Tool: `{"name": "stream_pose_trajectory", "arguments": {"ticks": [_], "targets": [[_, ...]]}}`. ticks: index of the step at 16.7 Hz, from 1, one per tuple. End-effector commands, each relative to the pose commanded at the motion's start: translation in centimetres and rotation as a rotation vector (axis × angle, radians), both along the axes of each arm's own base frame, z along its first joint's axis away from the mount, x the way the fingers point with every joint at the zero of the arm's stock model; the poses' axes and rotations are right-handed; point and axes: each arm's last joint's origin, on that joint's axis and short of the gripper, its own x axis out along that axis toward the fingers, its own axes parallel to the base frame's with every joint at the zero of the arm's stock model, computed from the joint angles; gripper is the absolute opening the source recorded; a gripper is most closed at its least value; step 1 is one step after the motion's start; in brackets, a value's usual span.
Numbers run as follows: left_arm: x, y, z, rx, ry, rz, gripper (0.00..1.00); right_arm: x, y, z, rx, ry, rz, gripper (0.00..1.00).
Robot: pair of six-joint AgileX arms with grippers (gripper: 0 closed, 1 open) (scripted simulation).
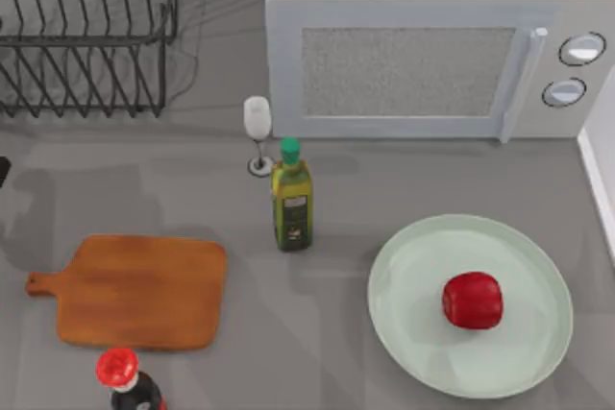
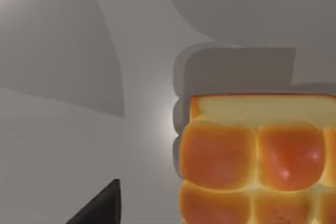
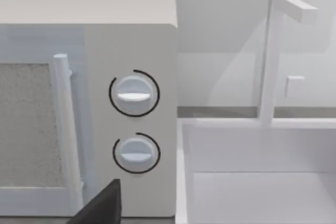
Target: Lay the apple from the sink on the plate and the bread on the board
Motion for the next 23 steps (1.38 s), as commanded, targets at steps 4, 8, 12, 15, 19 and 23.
{"name": "stream_pose_trajectory", "arguments": {"ticks": [4,8,12,15,19,23], "targets": [[-0.1,0.0,-3.6,0.000,0.000,0.000,1.00,0.0,0.0,0.0,0.000,0.000,0.000,1.00],[-0.2,0.0,-3.8,0.000,0.002,0.000,1.00,0.0,0.0,0.0,0.000,0.000,0.000,1.00],[-0.2,0.0,-3.8,0.000,0.002,0.000,0.70,0.0,0.0,0.0,0.000,0.000,0.000,1.00],[-0.2,0.0,-3.8,0.000,0.002,0.000,0.47,0.0,0.0,0.0,0.000,0.000,0.000,1.00],[-0.2,0.0,-3.8,0.000,0.002,0.000,0.17,0.0,0.0,0.0,0.000,0.000,0.000,1.00],[-0.2,0.0,-3.8,0.000,0.002,0.000,0.00,0.0,0.0,0.0,0.000,0.000,0.000,1.00]]}}
